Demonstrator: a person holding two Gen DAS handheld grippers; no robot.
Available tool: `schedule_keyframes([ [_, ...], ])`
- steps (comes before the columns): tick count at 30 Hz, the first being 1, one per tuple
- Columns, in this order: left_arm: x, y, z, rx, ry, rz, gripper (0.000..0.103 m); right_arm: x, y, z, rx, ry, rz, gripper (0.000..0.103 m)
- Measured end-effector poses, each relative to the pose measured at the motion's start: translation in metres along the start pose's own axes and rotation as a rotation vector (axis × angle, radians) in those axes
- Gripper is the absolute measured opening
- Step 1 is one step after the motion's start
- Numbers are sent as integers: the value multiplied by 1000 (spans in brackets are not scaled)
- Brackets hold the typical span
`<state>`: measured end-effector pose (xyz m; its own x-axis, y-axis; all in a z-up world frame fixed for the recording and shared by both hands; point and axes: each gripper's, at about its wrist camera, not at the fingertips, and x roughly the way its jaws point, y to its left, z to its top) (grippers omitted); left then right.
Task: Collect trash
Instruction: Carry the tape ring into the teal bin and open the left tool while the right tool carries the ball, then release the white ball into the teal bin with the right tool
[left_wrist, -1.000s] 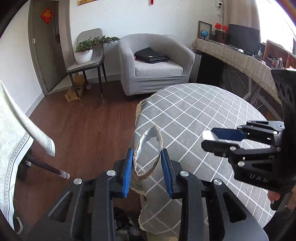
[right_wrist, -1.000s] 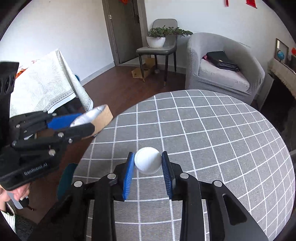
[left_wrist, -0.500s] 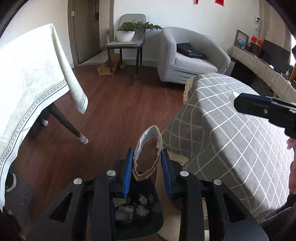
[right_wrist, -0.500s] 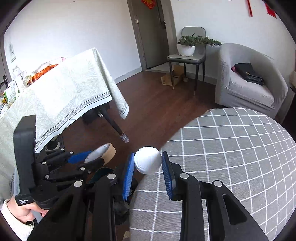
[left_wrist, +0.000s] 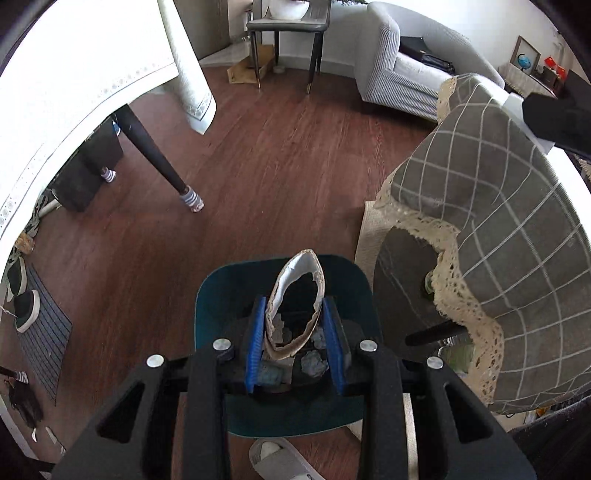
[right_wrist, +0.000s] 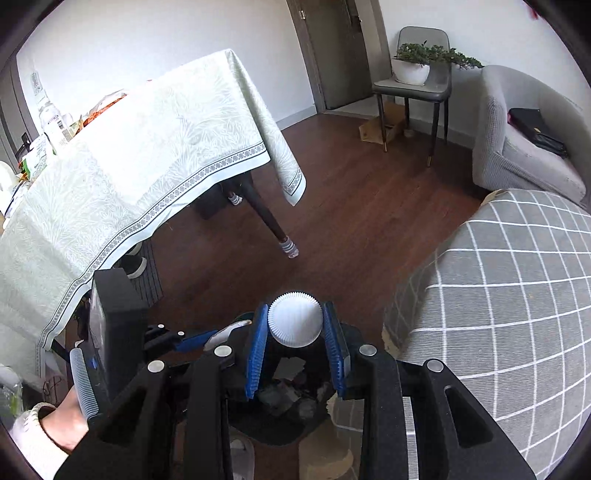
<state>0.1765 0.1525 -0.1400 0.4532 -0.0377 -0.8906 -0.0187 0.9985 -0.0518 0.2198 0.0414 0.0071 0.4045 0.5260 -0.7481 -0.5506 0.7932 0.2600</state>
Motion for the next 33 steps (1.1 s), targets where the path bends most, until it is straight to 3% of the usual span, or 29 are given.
schedule_keyframes([
  [15,61,23,-38,19,220,16,35,79,29,-17,-40,165,8,30],
  [18,65,26,-45,18,241,8,42,93,27,-21,-33,198,6,30],
  [20,66,29,-46,18,239,12,52,99,26,-23,-28,215,4,30],
  [33,26,45,-35,-39,108,5,61,149,24,-50,-33,352,-38,30],
])
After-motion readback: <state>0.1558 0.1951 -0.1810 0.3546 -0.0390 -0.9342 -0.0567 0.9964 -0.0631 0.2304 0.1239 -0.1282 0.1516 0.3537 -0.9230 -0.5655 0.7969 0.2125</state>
